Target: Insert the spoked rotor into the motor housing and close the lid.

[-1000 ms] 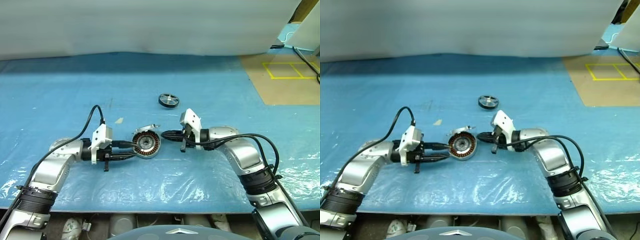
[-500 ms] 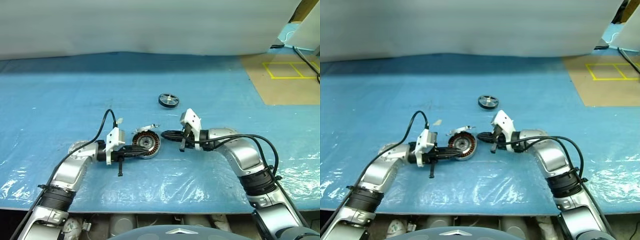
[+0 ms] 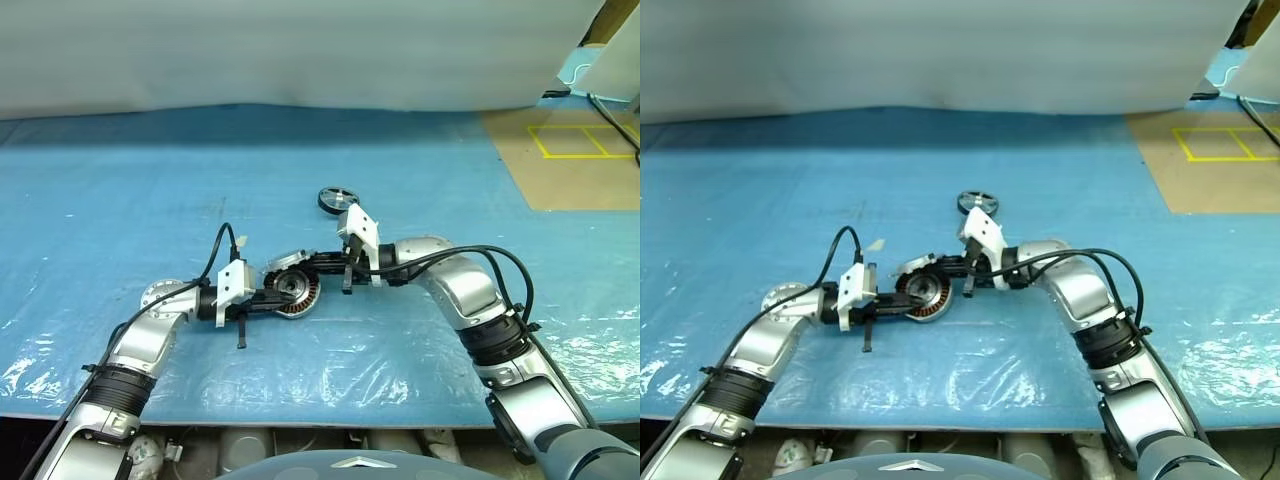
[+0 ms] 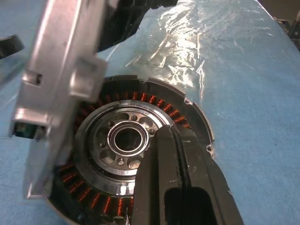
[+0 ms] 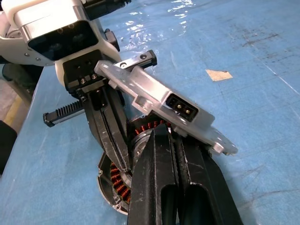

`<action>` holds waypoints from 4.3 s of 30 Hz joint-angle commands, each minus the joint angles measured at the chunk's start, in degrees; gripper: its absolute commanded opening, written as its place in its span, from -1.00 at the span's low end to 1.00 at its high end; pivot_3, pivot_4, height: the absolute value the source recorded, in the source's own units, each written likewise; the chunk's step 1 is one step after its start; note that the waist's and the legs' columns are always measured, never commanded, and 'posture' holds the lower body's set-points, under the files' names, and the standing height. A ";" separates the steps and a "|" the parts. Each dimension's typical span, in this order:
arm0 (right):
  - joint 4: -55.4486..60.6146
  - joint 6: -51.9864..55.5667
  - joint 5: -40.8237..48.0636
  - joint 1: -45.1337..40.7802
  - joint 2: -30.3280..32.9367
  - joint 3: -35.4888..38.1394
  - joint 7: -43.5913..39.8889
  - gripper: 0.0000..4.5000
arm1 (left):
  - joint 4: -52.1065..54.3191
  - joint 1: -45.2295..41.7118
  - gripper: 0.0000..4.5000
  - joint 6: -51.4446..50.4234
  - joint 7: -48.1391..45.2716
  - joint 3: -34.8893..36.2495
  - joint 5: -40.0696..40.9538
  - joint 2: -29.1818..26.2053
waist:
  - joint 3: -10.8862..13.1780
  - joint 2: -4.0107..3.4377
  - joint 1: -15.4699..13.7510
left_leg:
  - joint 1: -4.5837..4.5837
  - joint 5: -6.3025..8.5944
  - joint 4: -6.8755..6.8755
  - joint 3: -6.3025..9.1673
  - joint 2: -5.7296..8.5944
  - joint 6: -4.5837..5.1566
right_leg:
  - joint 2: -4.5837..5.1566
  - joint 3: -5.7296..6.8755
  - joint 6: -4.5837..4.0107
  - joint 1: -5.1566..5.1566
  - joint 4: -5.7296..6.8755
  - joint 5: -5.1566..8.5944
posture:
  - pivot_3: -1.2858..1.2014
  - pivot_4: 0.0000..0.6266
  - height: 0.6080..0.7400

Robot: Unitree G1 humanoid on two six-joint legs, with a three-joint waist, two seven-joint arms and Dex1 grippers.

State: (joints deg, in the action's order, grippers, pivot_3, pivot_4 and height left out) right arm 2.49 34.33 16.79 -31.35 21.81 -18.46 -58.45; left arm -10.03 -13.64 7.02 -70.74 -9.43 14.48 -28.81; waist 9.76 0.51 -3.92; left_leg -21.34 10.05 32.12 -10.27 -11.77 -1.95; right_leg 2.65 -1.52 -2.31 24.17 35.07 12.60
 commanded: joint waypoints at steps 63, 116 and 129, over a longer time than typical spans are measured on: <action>1.92 -1.59 2.82 -1.13 2.06 14.44 12.11 -1.00 | 11.71 2.76 -0.99 -15.17 2.17 13.92 13.09 -8.37 | 0.02 -0.01 -0.01 | -0.17 -0.01 -0.06 -0.06 0.01 -0.03 | -0.02 0.03 0.00 0.12 -0.12 0.01 | 0.03 -0.52 1.00; -79.00 -30.94 -26.19 -39.85 -9.03 11.37 16.18 0.98 | 13.51 -2.66 -1.00 -21.59 9.11 17.66 18.56 -5.07 | 0.07 -0.09 1.26 | -1.36 -0.01 0.90 0.14 -0.10 0.03 | -0.07 0.54 -0.30 1.02 0.78 0.08 | 0.03 -0.52 1.00; -77.33 -39.84 -32.67 -41.52 -7.64 7.07 17.03 0.98 | 18.18 3.57 -1.00 -19.33 4.62 11.03 14.88 -5.76 | 0.10 -0.13 1.24 | -1.37 -0.01 0.90 0.14 -0.11 0.03 | -0.02 0.54 -0.30 1.02 0.76 0.09 | 0.03 -0.52 1.00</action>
State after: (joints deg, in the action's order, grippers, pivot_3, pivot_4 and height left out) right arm -77.34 -3.41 -15.20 -70.84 13.69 -10.93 -40.41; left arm 5.78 -10.30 -13.89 -65.59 2.54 30.03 -34.89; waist 9.86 0.37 -2.68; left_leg -22.72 10.05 33.02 -10.13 -11.88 -1.92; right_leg 2.63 -0.98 -2.62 25.19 35.82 12.69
